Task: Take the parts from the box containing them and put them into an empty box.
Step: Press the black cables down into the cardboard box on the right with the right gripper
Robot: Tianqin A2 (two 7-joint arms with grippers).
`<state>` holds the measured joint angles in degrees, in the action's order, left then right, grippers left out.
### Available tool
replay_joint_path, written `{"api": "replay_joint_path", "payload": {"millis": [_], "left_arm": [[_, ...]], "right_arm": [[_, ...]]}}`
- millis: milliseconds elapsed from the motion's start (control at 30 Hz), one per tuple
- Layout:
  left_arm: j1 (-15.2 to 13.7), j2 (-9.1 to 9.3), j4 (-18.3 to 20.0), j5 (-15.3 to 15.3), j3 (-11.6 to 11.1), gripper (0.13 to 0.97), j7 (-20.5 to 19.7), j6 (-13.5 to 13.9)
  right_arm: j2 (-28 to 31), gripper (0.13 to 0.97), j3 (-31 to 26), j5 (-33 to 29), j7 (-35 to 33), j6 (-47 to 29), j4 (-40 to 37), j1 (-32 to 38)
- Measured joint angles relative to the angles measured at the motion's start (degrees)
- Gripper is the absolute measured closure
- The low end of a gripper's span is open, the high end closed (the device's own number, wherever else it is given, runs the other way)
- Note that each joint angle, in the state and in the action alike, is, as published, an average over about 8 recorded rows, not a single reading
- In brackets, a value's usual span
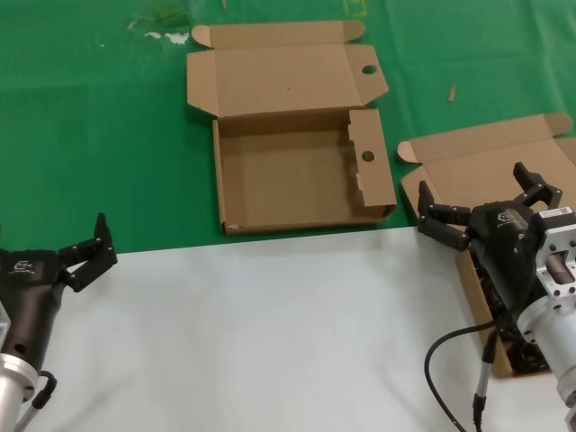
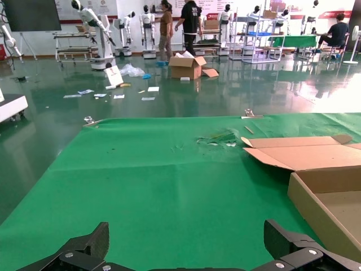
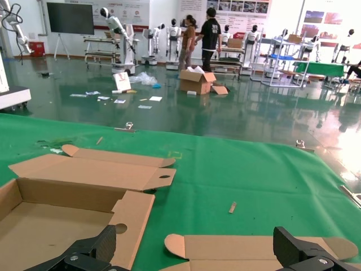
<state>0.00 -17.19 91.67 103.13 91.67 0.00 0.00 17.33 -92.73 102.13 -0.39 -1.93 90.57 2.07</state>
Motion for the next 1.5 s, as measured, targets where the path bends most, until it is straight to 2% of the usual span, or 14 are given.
{"api": "replay_joint_path", "payload": {"millis": [700,867,1067,1233,1300,1400,1500], "left_arm": [[0.0,0.00,0.0,0.0,0.0,0.151,0.0,0.0],[0.0,0.00,0.0,0.0,0.0,0.204,0.0,0.0],[0.0,0.00,0.0,0.0,0.0,0.274,0.0,0.0],[0.0,0.00,0.0,0.0,0.0,0.369,0.0,0.0],[0.0,0.00,0.0,0.0,0.0,0.388,0.0,0.0],[0.0,0.00,0.0,0.0,0.0,0.468,0.0,0.0],[0.0,0.00,0.0,0.0,0.0,0.548,0.0,0.0]], "right_arm": [[0.0,0.129,0.0,0.0,0.0,0.0,0.0,0.0],[2.4,0.129,-1.6,1.5,0.1,2.4,1.4,-0.4],[9.8,0.129,-6.6,7.7,-2.0,8.7,5.2,-1.1],[20.0,0.129,-12.6,17.0,-7.9,12.9,9.2,-1.1],[24.7,0.129,-14.5,21.4,-11.3,13.4,10.8,-1.1],[31.9,0.129,-16.3,28.1,-17.1,12.6,12.9,-1.0],[38.9,0.129,-17.5,31.1,-19.7,9.7,14.1,-0.5]]}}
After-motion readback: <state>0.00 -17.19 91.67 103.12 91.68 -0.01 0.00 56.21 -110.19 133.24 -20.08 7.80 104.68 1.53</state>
